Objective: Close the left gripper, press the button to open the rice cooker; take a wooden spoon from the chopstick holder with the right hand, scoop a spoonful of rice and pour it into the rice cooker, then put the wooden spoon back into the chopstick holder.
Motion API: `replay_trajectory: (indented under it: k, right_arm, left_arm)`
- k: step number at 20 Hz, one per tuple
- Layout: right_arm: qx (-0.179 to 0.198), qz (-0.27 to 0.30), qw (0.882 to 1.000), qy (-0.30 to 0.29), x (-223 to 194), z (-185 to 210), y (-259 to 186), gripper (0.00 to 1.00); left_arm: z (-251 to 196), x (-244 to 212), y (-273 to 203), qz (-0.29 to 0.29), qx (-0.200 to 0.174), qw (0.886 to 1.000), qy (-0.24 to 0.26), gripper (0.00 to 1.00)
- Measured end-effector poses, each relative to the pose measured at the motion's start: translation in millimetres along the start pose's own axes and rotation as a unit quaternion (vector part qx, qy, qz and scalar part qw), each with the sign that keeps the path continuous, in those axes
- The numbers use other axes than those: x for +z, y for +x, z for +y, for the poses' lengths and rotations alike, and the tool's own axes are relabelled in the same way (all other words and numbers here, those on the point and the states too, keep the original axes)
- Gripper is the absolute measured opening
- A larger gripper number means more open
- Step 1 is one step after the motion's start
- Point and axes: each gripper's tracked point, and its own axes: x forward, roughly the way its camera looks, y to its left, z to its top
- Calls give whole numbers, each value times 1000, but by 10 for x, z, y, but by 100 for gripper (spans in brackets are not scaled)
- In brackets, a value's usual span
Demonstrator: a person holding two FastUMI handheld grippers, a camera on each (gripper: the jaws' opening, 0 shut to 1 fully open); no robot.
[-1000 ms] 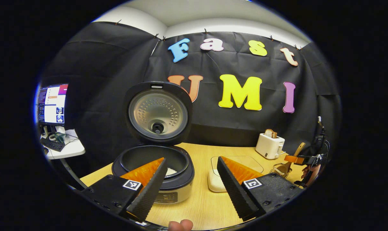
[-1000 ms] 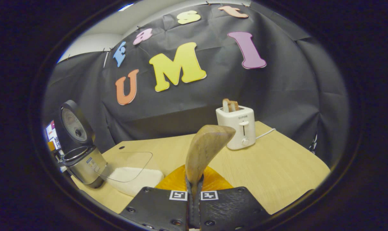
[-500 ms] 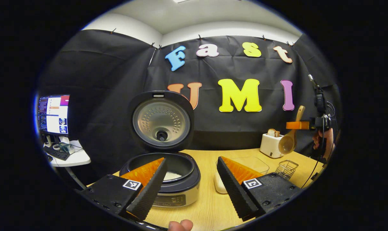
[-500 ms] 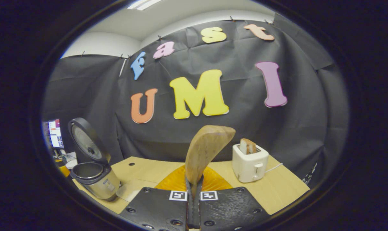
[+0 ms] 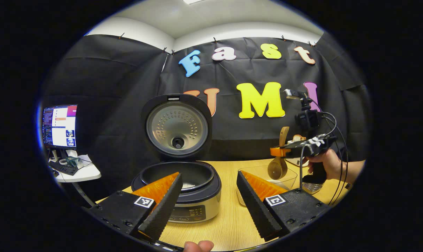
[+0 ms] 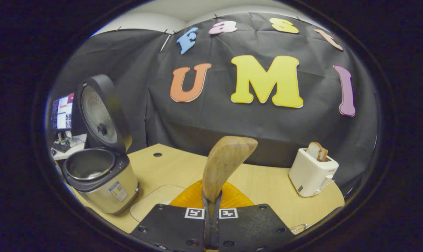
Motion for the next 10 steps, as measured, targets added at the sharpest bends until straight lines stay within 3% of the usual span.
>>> replay_trajectory:
  k: [3, 5, 7, 10]
  right_arm:
    - [-37, 39, 997, -52, -306, -2, 135, 0]
    - [-53, 36, 996, -67, -328, 79, 140, 0]
    - [-47, 41, 996, -62, -390, 238, 167, 0]
    - [-19, 52, 998, -8, -447, 542, 205, 0]
  left_arm:
    - [21, -36, -33, -2, -5, 1000, -6, 99]
    - [99, -59, -27, -3, 3, 1000, -8, 99]
    - [145, -114, -21, 5, 6, 1000, -20, 99]
    - [207, -124, -50, 11, 10, 999, -31, 99]
